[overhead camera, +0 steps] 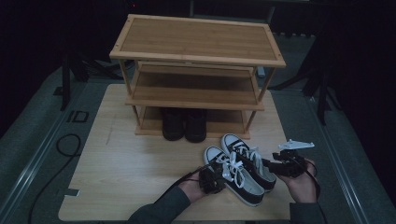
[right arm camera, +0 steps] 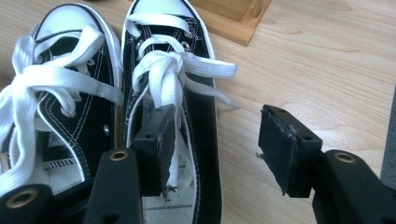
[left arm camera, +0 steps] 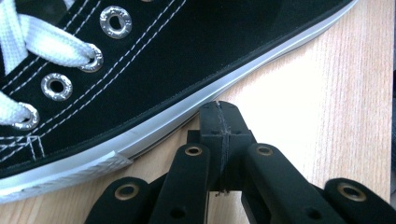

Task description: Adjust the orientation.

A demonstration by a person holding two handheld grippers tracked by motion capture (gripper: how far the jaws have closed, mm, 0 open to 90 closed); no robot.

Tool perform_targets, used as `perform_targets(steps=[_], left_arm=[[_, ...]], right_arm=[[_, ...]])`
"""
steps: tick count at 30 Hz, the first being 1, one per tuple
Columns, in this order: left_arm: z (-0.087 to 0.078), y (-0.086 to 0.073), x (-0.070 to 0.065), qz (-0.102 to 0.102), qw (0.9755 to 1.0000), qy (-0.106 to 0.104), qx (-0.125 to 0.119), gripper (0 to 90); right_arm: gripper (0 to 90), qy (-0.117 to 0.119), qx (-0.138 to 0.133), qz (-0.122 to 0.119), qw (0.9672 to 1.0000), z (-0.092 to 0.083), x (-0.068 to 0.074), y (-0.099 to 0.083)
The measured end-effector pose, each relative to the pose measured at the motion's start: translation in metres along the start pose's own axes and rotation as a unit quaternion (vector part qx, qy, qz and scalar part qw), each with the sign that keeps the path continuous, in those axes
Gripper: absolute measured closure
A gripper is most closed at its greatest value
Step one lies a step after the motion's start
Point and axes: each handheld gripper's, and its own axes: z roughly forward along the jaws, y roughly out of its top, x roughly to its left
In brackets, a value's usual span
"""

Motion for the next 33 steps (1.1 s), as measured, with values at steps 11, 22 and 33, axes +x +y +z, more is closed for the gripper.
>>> perform_targets(steps=[11,22,33], left_arm=[[0.002,0.001,0.001,-0.008,0.9999,-0.01,-0.006,90.0],[-0.01,-0.01,0.01,-0.026,0.9996,0.005,-0.013,87.7],[-0.027,-0.03,0.024,-0.054,0.998,0.024,-0.023,83.8]], right_arm=[[46.5,0.015,-0.001,-0.014,0.9998,-0.001,0.008,0.007],[51.7,0.042,0.003,-0.027,0.9988,-0.002,0.013,0.013],[52.7,0.037,0.01,-0.045,0.9982,-0.004,0.017,0.015]])
